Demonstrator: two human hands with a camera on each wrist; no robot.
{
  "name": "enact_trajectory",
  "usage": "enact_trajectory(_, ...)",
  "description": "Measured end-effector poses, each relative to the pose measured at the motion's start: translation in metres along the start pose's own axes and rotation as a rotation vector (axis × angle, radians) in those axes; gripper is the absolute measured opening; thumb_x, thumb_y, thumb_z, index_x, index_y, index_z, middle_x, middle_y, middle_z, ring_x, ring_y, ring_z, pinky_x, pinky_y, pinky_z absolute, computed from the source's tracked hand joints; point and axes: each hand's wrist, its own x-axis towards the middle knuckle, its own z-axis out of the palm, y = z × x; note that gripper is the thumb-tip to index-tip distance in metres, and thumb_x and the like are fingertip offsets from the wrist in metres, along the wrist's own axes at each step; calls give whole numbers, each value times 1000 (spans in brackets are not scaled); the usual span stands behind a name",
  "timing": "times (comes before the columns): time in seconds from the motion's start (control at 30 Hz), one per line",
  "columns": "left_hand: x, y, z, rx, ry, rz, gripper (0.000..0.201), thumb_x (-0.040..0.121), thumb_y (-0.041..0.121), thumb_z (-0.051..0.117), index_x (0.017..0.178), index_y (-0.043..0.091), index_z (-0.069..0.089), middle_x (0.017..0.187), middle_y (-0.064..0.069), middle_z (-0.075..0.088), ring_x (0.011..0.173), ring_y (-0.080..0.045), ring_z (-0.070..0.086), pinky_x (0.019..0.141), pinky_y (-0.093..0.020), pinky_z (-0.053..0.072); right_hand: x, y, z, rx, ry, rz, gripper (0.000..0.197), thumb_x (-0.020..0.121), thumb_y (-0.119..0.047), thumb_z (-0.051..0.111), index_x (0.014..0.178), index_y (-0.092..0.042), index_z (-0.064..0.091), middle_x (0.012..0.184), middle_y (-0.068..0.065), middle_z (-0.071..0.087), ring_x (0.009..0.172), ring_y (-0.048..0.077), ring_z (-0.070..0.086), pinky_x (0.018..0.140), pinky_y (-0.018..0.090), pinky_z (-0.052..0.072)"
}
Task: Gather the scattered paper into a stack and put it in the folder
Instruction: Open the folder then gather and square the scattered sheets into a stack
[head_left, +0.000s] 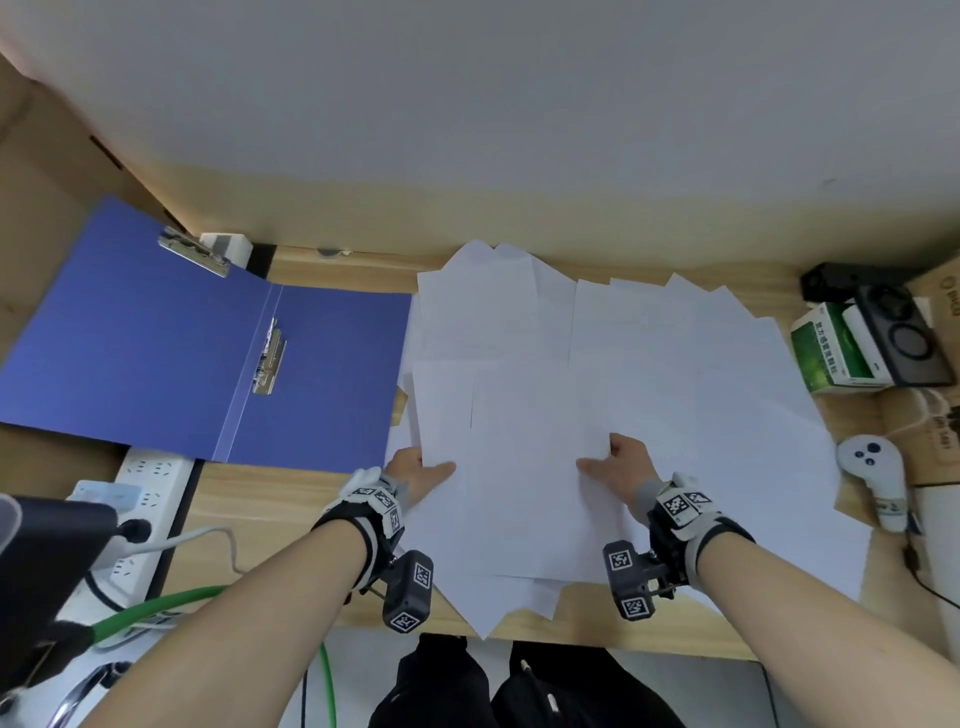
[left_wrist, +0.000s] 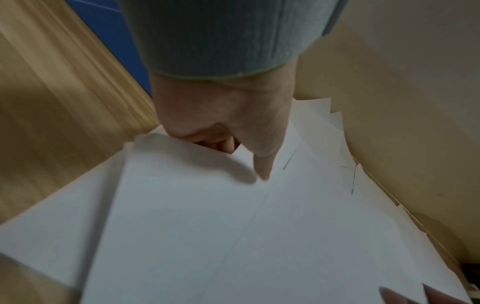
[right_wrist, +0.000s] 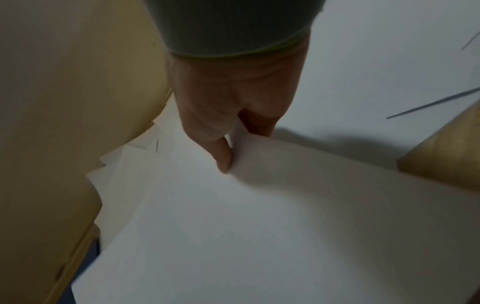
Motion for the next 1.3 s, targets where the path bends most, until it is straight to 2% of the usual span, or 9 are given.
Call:
enact_trajectory(0.13, 3, 3, 9, -36, 37, -23, 34, 80, 43, 69, 74, 11, 61, 74, -4, 65, 68, -22, 62, 65, -30, 48, -1, 17, -6, -146, 75, -7, 29, 70, -13, 76, 85, 8, 62, 74, 14, 62, 69, 25, 57, 66, 40, 52)
enact_trajectory(0.27, 1, 18, 11, 83, 68, -10, 27, 80, 32, 69, 70, 8, 59, 71, -6, 63, 67, -22, 62, 68, -36, 55, 5, 33, -36, -191, 201, 15, 15, 73, -8, 71, 81, 3, 66, 86, 26, 70, 78, 38, 68, 71, 47, 57)
enact_trajectory(0.43, 6, 33, 13, 192, 209, 6, 27, 91, 13, 55, 67, 13, 42, 63, -1, 42, 66, -18, 45, 51, -26, 25, -2, 52, -68, -215, 245, 107, 12, 78, -2, 64, 88, 2, 70, 89, 23, 71, 86, 38, 68, 77, 45, 56)
enact_trajectory(0.6, -1, 41, 12, 134, 49, 128, 24, 79, 33, 73, 95, 16, 67, 89, 4, 70, 81, -16, 66, 64, -22, 48, -5, 51, -58, -208, 214, 96, 15, 77, 0, 65, 91, 2, 70, 90, 21, 71, 87, 37, 68, 74, 40, 54)
enact_trajectory(0.97, 2, 81, 28, 807, -159, 120, 38, 81, 31, 69, 104, 9, 49, 98, -4, 56, 91, -26, 60, 70, -29, 43, 5, 26, -32, -132, 145, -34, 13, 75, -1, 64, 84, 7, 64, 76, 16, 63, 69, 24, 55, 64, 35, 45)
enact_trajectory(1.07, 4, 71, 12, 708, -87, 85, 56, 87, 40, 63, 127, 5, 45, 129, -10, 53, 116, -30, 55, 92, -33, 45, 12, 11, -30, -92, 171, -66, 12, 74, -5, 65, 76, 4, 57, 68, 9, 55, 64, 21, 47, 61, 32, 40)
enact_trajectory(1.17, 5, 56, -14, 486, 90, 73, 62, 95, 34, 54, 144, 4, 31, 157, -12, 21, 139, -30, 34, 109, -36, 31, 14, -4, -30, -17, 190, -104, 15, 77, -13, 70, 76, -1, 62, 70, 9, 60, 64, 22, 52, 62, 33, 44)
enact_trajectory(1.23, 4, 48, -24, 359, 123, 58, 67, 97, 30, 49, 151, 8, 16, 154, -16, 29, 136, -34, 38, 112, -40, 32, 15, -11, -28, 21, 188, -100, 23, 80, -21, 73, 78, 1, 64, 70, 10, 61, 64, 23, 53, 62, 34, 45)
enact_trajectory(1.3, 0, 43, -30, 300, 111, 51, 56, 99, 27, 45, 144, 0, 27, 141, -16, 48, 121, -34, 52, 105, -39, 39, 17, -14, -22, 57, 181, -78, 37, 79, -35, 73, 70, -1, 59, 66, 8, 54, 61, 21, 49, 60, 34, 41)
